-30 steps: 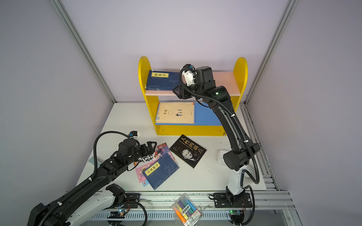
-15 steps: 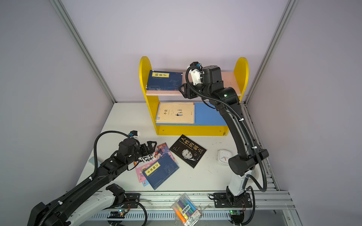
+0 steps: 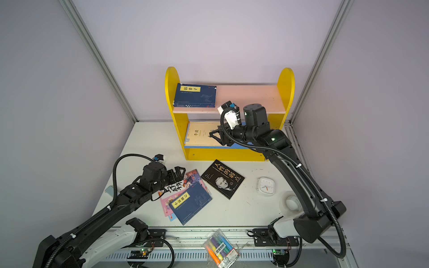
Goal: Stacking books/files
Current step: Rotate the books at the center of the table.
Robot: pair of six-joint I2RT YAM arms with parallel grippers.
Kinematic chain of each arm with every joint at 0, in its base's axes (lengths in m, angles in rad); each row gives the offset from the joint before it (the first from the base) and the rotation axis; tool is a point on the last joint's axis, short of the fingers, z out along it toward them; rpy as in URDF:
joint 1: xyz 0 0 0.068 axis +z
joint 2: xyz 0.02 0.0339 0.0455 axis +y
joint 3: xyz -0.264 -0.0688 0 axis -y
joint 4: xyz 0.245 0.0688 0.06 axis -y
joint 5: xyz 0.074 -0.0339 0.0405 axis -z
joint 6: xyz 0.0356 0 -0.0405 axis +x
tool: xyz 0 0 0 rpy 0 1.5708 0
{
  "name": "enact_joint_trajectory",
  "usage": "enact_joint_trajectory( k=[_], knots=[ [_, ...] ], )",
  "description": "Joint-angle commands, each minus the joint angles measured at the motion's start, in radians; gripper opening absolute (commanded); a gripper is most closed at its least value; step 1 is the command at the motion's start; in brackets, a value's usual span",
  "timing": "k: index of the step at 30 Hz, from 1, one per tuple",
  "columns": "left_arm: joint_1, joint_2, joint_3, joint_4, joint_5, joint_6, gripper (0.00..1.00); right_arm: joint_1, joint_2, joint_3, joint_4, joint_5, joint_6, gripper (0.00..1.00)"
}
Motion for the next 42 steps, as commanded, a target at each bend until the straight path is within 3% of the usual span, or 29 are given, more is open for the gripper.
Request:
enact_joint_trajectory(
  k=[1, 8, 13, 21, 24, 31, 42],
  knots=[
    [0.0, 0.005, 0.004, -0.023, 0.021, -0.015, 0.98, 0.026, -0.05, -0.145, 0.148, 0.026, 0.04, 0.6],
    [-0.009, 0.007, 0.009, -0.081, 0.024, -0.033, 0.98, 0.046, -0.086, -0.449, 0.29, 0.047, 0.182, 0.59],
    [-0.029, -0.005, 0.016, -0.208, -0.01, -0.068, 0.98, 0.081, -0.03, -0.553, 0.315, 0.047, 0.201, 0.55],
    [-0.18, -0.02, 0.012, -0.31, -0.091, -0.163, 0.98, 0.114, 0.077, -0.689, 0.425, -0.023, 0.302, 0.52],
    [-0.263, 0.016, 0.038, -0.302, -0.147, -0.173, 0.98, 0.118, 0.108, -0.724, 0.424, -0.033, 0.324, 0.51],
    [-0.384, 0.114, 0.044, -0.163, -0.123, -0.191, 0.98, 0.122, 0.143, -0.841, 0.519, -0.075, 0.4, 0.5],
    [-0.406, 0.117, -0.073, -0.112, -0.104, -0.291, 0.98, 0.147, 0.25, -0.902, 0.623, -0.157, 0.444, 0.47]
  ],
)
